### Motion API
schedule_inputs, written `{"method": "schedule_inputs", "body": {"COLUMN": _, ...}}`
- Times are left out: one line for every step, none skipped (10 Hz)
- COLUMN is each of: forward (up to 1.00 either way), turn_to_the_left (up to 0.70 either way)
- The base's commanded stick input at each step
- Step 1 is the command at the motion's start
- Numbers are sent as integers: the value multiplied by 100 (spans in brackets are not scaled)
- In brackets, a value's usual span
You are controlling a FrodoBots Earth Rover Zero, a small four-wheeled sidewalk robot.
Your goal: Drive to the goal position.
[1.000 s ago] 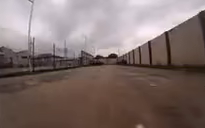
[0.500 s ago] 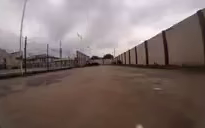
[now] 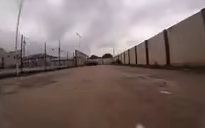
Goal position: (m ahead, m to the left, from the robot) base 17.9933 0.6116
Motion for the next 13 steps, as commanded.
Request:
{"method": "schedule_inputs", "body": {"forward": 70, "turn_to_the_left": 0}}
{"method": "schedule_inputs", "body": {"forward": 70, "turn_to_the_left": 0}}
{"method": "schedule_inputs", "body": {"forward": 70, "turn_to_the_left": 0}}
{"method": "schedule_inputs", "body": {"forward": 70, "turn_to_the_left": 0}}
{"method": "schedule_inputs", "body": {"forward": 70, "turn_to_the_left": 0}}
{"method": "schedule_inputs", "body": {"forward": 70, "turn_to_the_left": 0}}
{"method": "schedule_inputs", "body": {"forward": 70, "turn_to_the_left": 0}}
{"method": "schedule_inputs", "body": {"forward": 70, "turn_to_the_left": 0}}
{"method": "schedule_inputs", "body": {"forward": 70, "turn_to_the_left": 0}}
{"method": "schedule_inputs", "body": {"forward": 70, "turn_to_the_left": 0}}
{"method": "schedule_inputs", "body": {"forward": 70, "turn_to_the_left": 0}}
{"method": "schedule_inputs", "body": {"forward": 70, "turn_to_the_left": -3}}
{"method": "schedule_inputs", "body": {"forward": 70, "turn_to_the_left": -11}}
